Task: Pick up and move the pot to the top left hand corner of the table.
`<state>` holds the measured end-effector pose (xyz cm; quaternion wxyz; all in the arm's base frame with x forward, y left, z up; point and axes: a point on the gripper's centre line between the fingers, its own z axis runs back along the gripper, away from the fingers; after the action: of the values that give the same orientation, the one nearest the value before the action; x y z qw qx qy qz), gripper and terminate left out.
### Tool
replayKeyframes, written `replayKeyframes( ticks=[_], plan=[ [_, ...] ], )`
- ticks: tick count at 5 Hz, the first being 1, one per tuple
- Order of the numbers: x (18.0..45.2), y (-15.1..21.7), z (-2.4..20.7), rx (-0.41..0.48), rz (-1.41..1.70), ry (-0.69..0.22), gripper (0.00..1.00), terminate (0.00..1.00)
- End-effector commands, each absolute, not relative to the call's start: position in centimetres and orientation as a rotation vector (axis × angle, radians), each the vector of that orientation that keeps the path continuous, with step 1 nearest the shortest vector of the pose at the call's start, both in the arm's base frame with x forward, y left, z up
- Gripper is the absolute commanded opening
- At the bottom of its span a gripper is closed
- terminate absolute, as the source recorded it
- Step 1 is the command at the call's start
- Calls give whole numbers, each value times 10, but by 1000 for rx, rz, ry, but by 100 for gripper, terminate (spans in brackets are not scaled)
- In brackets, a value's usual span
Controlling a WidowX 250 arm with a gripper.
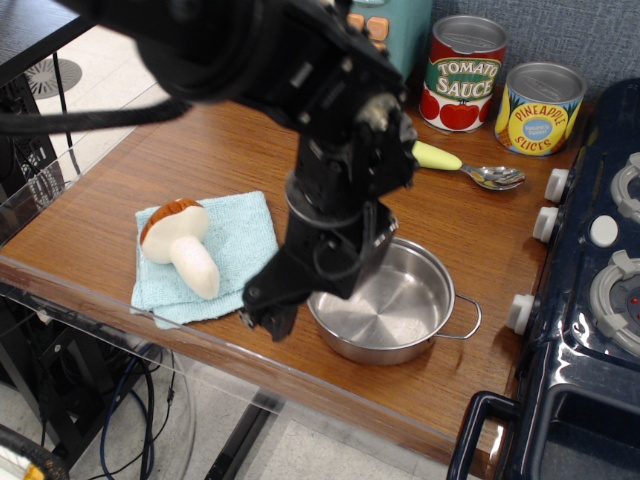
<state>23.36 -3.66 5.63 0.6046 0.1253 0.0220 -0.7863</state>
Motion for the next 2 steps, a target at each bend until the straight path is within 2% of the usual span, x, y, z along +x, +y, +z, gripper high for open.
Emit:
replayKeyframes(
  ticks=[1, 2],
  plan=[
    [252, -56, 46, 272, -1931, 4, 100, 0],
    [258, -60, 39, 281, -1945, 13, 100, 0]
  ],
)
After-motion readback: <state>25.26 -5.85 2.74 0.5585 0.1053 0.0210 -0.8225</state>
